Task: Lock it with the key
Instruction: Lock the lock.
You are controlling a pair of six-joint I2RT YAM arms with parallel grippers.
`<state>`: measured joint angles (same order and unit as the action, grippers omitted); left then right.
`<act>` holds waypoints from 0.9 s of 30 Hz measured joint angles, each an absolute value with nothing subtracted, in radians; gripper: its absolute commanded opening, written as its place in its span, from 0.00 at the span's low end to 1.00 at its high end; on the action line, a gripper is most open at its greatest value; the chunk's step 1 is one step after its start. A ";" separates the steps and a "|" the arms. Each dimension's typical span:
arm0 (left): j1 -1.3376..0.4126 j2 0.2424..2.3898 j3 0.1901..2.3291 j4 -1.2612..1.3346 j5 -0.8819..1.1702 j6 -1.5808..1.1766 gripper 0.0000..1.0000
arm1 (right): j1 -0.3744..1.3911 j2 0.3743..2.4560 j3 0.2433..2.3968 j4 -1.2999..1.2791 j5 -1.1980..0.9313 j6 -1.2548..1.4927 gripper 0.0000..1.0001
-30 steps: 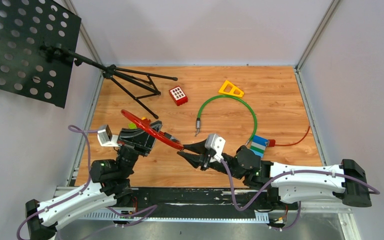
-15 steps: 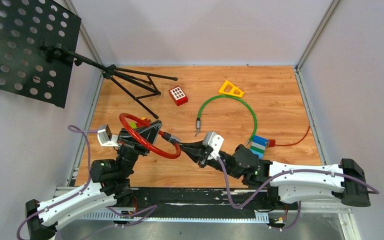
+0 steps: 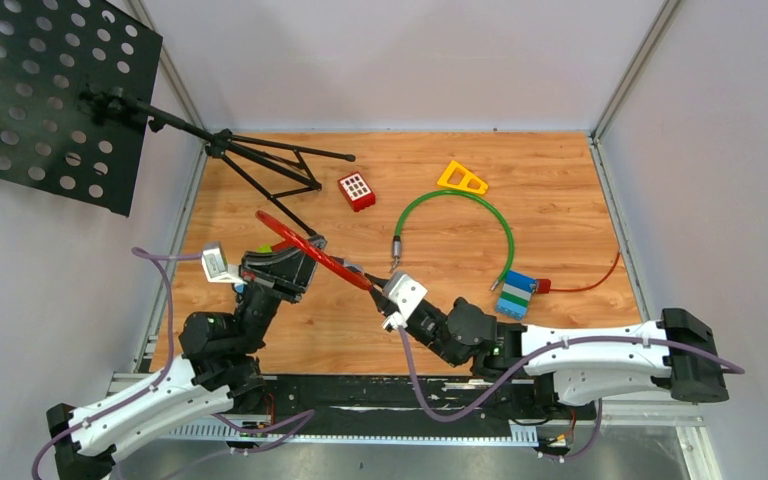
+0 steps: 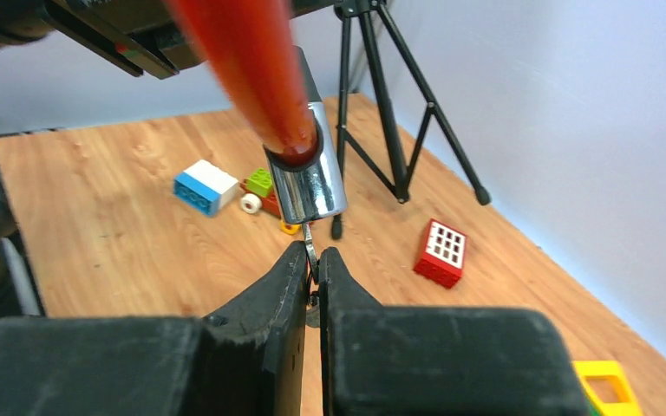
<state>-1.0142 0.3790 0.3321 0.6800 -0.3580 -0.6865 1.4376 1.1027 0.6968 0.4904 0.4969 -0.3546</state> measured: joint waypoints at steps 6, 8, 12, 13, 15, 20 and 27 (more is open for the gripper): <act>-1.014 0.361 0.344 0.600 -0.411 -0.694 0.00 | 1.477 1.181 0.693 0.607 0.635 -0.504 0.00; -1.014 0.361 0.348 0.580 -0.424 -0.696 0.00 | 1.486 1.204 0.687 0.646 0.668 -0.545 0.00; -1.014 0.359 0.362 0.535 -0.448 -0.707 0.00 | 1.509 1.253 0.680 0.745 0.735 -0.645 0.00; -1.014 0.359 0.369 0.522 -0.452 -0.711 0.00 | 1.515 1.267 0.675 0.781 0.751 -0.675 0.00; -1.014 0.359 0.384 0.490 -0.455 -0.717 0.00 | 1.528 1.299 0.667 0.860 0.781 -0.739 0.00; -1.015 0.357 0.403 0.453 -0.458 -0.727 0.00 | 1.549 1.362 0.659 1.018 0.836 -0.873 0.00; -1.015 0.351 0.421 0.398 -0.464 -0.735 0.00 | 1.562 1.415 0.652 1.127 0.871 -0.982 0.00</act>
